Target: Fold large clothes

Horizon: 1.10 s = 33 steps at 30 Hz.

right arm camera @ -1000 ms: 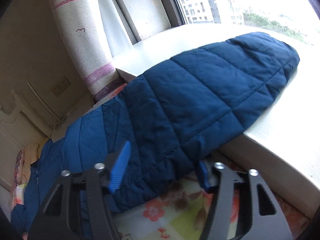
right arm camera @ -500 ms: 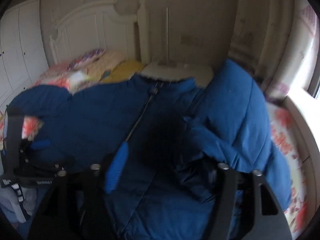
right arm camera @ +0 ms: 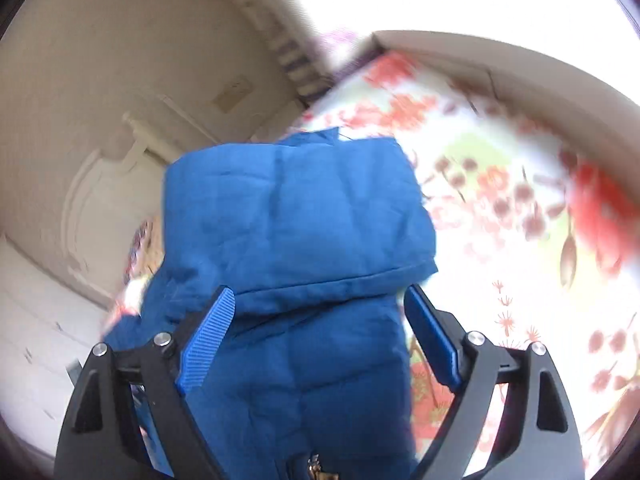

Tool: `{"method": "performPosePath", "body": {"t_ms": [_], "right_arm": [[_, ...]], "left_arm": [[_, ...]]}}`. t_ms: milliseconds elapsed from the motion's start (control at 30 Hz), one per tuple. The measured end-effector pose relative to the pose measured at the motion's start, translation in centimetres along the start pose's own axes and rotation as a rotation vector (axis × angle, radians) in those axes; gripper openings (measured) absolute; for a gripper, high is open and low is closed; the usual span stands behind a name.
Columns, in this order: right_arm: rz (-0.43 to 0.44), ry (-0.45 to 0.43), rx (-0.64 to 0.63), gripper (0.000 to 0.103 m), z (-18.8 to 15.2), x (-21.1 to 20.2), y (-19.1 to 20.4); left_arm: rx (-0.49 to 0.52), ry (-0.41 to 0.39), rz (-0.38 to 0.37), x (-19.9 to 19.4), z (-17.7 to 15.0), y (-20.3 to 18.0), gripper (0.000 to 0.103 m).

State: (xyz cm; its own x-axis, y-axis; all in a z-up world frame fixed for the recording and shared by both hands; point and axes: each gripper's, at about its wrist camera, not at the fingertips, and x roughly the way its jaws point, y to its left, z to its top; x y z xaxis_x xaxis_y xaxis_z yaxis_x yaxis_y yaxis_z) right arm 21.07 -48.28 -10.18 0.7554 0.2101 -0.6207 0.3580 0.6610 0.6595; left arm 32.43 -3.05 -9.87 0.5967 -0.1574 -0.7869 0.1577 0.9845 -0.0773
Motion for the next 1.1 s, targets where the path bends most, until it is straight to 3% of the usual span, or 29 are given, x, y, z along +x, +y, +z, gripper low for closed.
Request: {"method": "performPosePath", "body": {"t_ms": [167, 200, 233, 300, 433, 500, 567, 600, 633, 700, 733, 867, 933, 1100], "right_arm": [[0.038, -0.073, 0.169, 0.085, 1.9, 1.6, -2.0], [0.029, -0.106, 0.175, 0.076, 2.0, 1.7, -2.0], [0.016, -0.144, 0.153, 0.045, 2.4, 1.6, -1.6], [-0.027, -0.216, 0.055, 0.025, 3.3, 1.4, 1.2], [-0.061, -0.361, -0.321, 0.019, 2.6, 0.3, 12.1], [-0.024, -0.404, -0.527, 0.019, 0.8, 0.2, 18.5], [0.057, -0.383, -0.722, 0.021, -1.5, 0.9, 24.7], [0.128, -0.335, -0.801, 0.028, -2.6, 1.7, 27.3], [0.215, -0.254, -0.876, 0.045, -3.8, 2.6, 29.8], [0.267, -0.185, -0.958, 0.075, -5.8, 3.7, 32.8], [0.279, -0.177, -0.993, 0.075, -6.6, 3.9, 33.9], [0.302, -0.196, -0.952, 0.075, -6.2, 2.4, 32.0], [0.198, -0.217, -0.898, 0.075, -4.9, 2.5, 29.0], [-0.104, -0.150, -0.680, 0.075, -1.8, 4.1, 19.2]], "left_arm": [[-0.003, 0.002, -0.005, 0.1, 0.1, 0.0, 0.099], [-0.003, 0.001, -0.006, 0.1, 0.0, 0.0, 0.099], [-0.003, 0.001, -0.007, 0.1, 0.0, 0.0, 0.099], [-0.005, -0.002, -0.009, 0.1, 0.0, 0.1, 0.099], [-0.038, -0.022, -0.032, -0.4, 0.0, 0.7, 0.099], [-0.065, -0.023, -0.054, -0.4, 0.1, 1.2, 0.099], [-0.082, -0.021, -0.074, -0.4, 0.1, 1.5, 0.099], [-0.083, -0.024, -0.077, -0.5, 0.1, 1.5, 0.099], [-0.081, -0.026, -0.077, -0.5, 0.1, 1.4, 0.099], [-0.080, -0.030, -0.080, -0.6, 0.0, 1.4, 0.099], [-0.081, -0.032, -0.085, -0.6, -0.1, 1.4, 0.099], [-0.094, -0.031, -0.102, -0.8, -0.2, 1.7, 0.099], [-0.094, -0.028, -0.107, -0.7, -0.2, 1.8, 0.099], [-0.112, -0.029, -0.135, -0.8, 0.0, 2.1, 0.099]]}}
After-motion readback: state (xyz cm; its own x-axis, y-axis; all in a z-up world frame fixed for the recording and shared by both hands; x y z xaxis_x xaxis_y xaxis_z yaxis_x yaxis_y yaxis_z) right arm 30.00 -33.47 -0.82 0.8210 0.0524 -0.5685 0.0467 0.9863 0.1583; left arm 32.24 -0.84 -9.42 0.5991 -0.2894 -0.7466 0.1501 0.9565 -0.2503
